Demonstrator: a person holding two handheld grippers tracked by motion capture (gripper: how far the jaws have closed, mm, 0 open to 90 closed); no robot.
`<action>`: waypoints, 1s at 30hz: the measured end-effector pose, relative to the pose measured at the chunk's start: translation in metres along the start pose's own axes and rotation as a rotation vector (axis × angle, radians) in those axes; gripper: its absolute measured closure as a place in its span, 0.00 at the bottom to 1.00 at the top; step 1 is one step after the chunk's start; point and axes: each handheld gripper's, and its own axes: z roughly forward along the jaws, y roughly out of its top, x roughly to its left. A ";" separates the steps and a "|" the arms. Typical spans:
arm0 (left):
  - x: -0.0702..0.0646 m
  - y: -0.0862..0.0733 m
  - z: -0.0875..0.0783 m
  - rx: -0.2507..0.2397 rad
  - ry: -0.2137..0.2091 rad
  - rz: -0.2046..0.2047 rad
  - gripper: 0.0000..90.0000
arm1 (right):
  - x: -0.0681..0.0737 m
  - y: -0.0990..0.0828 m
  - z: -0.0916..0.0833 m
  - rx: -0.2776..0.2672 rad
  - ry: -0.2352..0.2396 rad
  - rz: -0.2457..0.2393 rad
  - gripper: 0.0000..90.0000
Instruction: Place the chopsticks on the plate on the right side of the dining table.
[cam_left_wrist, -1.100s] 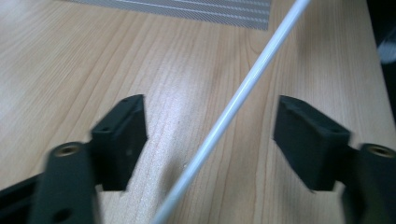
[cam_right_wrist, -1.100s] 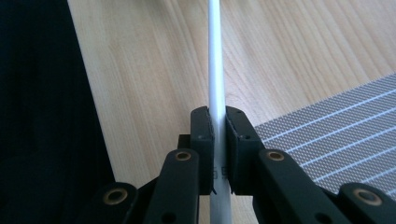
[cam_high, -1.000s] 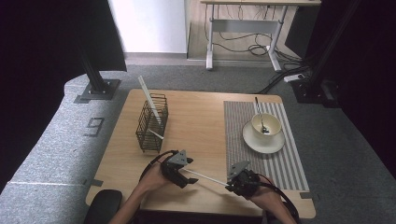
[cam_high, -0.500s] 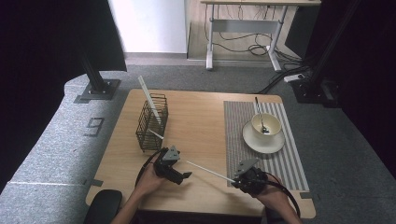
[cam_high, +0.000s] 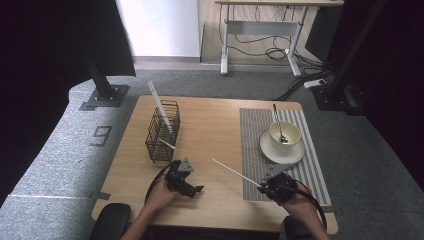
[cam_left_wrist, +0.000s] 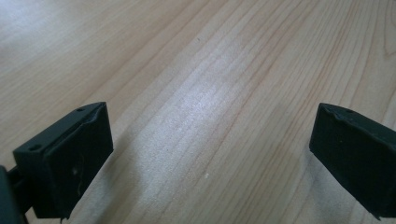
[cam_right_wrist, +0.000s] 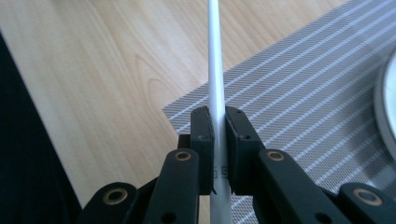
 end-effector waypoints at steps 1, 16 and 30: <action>0.000 0.000 0.001 0.006 -0.002 0.004 0.00 | -0.001 0.000 -0.001 0.000 -0.005 0.010 0.91; -0.004 0.000 0.006 0.021 -0.002 0.003 0.00 | -0.037 -0.012 -0.019 -0.039 -0.123 0.139 0.91; -0.004 0.001 0.006 0.024 0.000 0.003 0.00 | -0.075 -0.028 -0.022 -0.022 -0.212 0.247 0.91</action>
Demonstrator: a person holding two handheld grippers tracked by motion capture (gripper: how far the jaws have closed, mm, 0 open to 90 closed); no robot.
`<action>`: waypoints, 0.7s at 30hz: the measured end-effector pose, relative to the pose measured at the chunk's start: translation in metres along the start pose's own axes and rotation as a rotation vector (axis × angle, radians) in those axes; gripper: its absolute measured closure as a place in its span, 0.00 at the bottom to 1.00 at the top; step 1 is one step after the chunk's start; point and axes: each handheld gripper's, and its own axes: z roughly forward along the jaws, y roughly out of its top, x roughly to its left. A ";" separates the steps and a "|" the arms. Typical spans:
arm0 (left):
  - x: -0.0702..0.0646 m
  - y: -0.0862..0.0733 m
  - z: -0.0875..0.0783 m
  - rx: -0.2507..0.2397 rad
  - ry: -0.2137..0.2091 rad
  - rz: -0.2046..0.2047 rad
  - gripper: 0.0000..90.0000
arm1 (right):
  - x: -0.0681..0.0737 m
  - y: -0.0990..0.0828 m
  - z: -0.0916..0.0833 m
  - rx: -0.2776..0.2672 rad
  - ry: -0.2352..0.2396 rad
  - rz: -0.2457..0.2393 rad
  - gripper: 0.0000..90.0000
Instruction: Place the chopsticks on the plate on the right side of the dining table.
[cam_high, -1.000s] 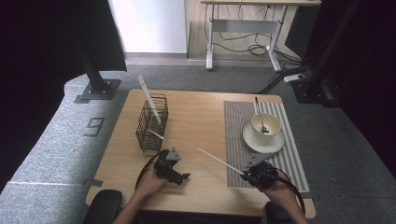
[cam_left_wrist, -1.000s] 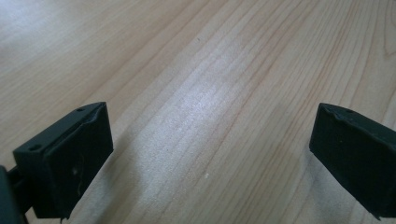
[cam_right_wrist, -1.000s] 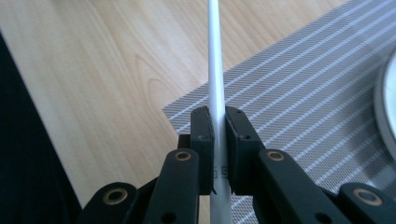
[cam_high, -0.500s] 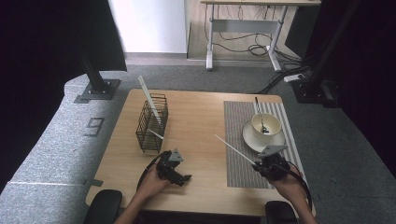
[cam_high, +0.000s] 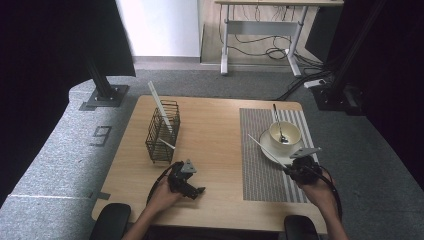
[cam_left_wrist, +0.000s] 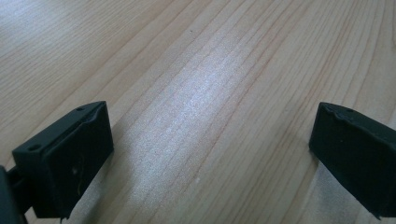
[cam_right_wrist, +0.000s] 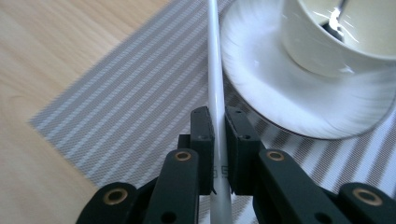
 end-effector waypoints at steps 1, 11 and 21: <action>0.000 0.000 0.000 0.000 0.000 0.000 0.00 | -0.003 -0.001 0.001 0.006 -0.008 0.008 0.91; 0.000 0.000 0.000 0.002 0.001 0.000 0.00 | -0.028 -0.007 0.019 0.063 -0.043 0.057 0.91; 0.000 0.000 0.000 0.001 0.000 -0.001 0.00 | -0.043 -0.005 0.034 0.093 -0.036 0.068 0.91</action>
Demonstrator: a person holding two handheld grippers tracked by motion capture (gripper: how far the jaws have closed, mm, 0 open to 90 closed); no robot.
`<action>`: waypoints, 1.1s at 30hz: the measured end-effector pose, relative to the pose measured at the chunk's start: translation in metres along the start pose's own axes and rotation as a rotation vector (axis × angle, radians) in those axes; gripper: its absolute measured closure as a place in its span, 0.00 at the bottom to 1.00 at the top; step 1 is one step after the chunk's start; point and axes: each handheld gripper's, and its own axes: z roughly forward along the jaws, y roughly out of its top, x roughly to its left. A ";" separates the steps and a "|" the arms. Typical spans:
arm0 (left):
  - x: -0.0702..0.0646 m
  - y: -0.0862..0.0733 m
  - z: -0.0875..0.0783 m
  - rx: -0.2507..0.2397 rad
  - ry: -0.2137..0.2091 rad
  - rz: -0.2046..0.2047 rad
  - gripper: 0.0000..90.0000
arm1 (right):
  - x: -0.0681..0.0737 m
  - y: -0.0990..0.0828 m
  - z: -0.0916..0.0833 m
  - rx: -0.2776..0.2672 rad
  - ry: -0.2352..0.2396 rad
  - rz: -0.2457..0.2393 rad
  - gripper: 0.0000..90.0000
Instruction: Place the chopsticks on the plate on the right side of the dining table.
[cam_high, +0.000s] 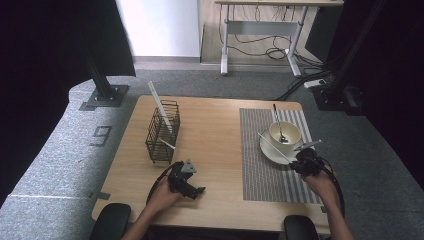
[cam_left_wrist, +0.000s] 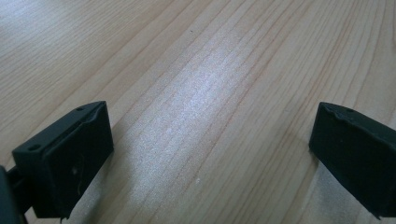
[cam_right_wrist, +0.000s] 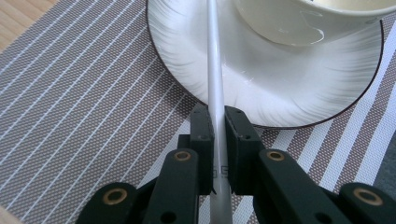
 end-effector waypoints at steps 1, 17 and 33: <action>0.000 0.000 0.000 0.000 0.000 0.000 0.00 | -0.001 0.000 0.002 0.003 0.000 0.000 0.91; 0.000 0.000 0.000 0.000 0.000 -0.001 0.00 | -0.012 0.001 0.015 0.023 -0.007 0.014 0.90; 0.000 0.000 0.000 -0.001 0.001 0.000 0.00 | -0.022 -0.007 0.019 0.021 -0.042 0.050 0.76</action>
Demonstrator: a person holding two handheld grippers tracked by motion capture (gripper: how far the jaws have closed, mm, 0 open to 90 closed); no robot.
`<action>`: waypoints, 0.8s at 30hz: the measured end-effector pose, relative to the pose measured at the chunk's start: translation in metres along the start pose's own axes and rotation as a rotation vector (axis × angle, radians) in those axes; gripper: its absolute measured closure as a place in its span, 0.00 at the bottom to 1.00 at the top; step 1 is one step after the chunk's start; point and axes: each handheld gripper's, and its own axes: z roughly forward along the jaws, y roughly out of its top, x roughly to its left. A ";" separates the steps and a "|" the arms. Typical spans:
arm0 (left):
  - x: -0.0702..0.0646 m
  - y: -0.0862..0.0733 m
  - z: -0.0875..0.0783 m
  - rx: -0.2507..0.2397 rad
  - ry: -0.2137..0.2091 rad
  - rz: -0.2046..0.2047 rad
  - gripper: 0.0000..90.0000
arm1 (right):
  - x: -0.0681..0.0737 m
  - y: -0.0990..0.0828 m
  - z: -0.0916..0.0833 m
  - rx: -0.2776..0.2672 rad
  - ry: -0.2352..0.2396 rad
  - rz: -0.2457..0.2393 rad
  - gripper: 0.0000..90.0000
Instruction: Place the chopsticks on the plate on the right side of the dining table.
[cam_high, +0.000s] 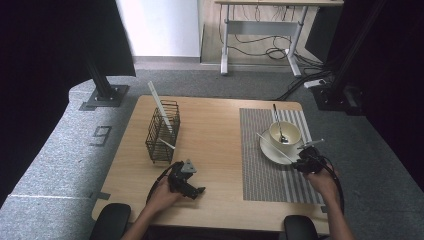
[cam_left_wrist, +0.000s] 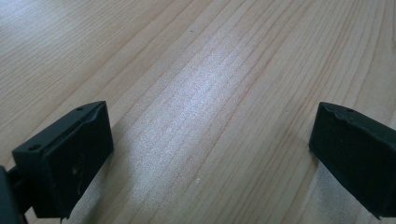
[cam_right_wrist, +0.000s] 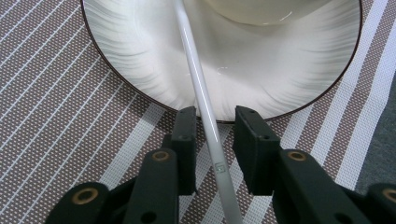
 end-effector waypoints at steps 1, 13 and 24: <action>0.000 0.000 0.000 0.000 0.000 0.000 0.00 | 0.000 0.000 0.000 -0.003 0.002 0.002 0.73; 0.000 0.000 0.000 0.000 0.000 0.000 0.00 | 0.021 -0.007 -0.022 -0.088 0.025 -0.029 0.27; 0.000 0.000 0.000 0.001 0.000 0.002 0.00 | 0.043 -0.034 -0.019 -0.204 0.012 0.115 0.04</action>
